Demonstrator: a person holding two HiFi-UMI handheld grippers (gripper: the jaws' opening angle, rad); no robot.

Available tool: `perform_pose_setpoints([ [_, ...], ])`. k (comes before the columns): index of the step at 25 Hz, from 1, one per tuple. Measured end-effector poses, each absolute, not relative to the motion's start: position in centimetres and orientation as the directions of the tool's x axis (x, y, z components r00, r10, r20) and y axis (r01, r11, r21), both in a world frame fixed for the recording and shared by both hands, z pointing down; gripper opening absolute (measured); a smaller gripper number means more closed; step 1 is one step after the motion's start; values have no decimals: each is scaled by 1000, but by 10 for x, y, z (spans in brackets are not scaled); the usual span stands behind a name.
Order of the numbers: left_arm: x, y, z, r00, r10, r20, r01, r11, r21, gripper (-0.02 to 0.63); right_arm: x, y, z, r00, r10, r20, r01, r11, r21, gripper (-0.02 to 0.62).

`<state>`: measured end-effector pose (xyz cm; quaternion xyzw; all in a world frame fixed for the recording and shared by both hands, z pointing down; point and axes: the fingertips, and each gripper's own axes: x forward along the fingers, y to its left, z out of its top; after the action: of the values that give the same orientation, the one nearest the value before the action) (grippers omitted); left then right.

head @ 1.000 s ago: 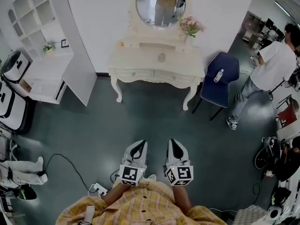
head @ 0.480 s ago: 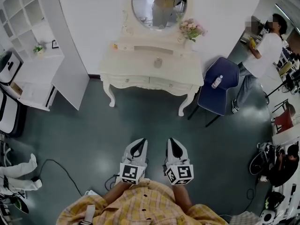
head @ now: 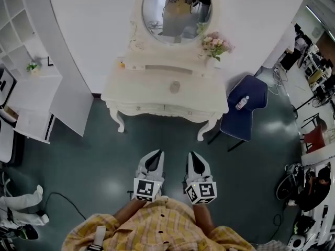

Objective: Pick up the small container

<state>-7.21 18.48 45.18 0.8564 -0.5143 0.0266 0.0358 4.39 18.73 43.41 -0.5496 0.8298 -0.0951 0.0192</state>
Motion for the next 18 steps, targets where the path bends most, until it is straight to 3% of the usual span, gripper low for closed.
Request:
perform_pose_setpoints([
  [18,-79,63,476,483,-866,127,-875,-476,83,-2,36,72,454,-339,-932,128,-933,317,-170,-3],
])
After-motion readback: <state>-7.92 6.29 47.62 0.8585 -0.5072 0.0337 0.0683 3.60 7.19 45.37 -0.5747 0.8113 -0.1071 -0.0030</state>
